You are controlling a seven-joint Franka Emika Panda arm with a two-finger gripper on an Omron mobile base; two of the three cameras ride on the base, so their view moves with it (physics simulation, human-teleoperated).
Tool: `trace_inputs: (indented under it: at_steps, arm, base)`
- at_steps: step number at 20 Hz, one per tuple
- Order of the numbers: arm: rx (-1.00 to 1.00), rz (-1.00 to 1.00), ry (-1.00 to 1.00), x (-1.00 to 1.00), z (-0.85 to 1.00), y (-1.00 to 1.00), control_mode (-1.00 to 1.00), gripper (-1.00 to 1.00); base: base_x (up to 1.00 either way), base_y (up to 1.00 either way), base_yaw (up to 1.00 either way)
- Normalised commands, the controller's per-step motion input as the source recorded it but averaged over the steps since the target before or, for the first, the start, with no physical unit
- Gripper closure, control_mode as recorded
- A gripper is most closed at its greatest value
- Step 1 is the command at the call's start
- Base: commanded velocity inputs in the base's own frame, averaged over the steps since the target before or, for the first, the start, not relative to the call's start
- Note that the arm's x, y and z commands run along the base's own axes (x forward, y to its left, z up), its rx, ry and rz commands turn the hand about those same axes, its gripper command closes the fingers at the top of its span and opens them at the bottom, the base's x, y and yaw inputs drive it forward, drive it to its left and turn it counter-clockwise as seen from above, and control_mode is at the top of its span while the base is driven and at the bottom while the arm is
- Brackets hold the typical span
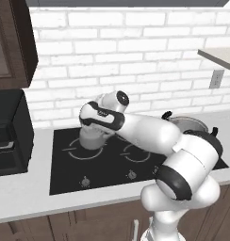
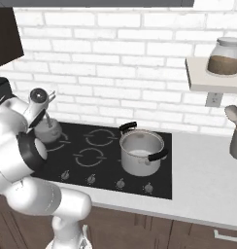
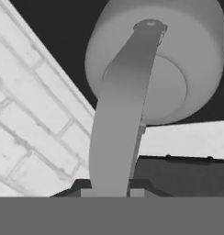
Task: Pick the kettle from the counter and place it on a stove burner. Then turn the burner on.
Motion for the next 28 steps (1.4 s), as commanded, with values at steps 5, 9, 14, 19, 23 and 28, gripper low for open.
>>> trace_inputs:
  at_steps: [5, 9, 14, 19, 23, 28]
  arm:
    - [0.00, 0.00, 0.09, 0.14, -0.08, 0.09, -1.00, 1.00]
    - [0.00, 0.00, 0.03, 0.35, -0.07, 0.16, -1.00, 1.00]
    - [0.02, 0.00, 0.00, 0.25, -0.12, 0.17, -1.00, 1.00]
    - [0.06, 0.00, 0.04, 0.19, -0.29, 0.22, -1.00, 1.00]
    - [0.02, 0.00, 0.05, 0.13, -0.42, 0.13, -1.00, 1.00]
    - [0.00, 0.00, 0.02, 0.07, -0.43, 0.04, -1.00, 1.00]
  base:
    - [0.00, 0.00, 0.00]
    - [0.00, 0.00, 0.00]
    - [0.00, 0.00, 0.00]
    - [0.00, 0.00, 0.00]
    - [0.00, 0.00, 0.00]
    - [0.00, 0.00, 0.00]
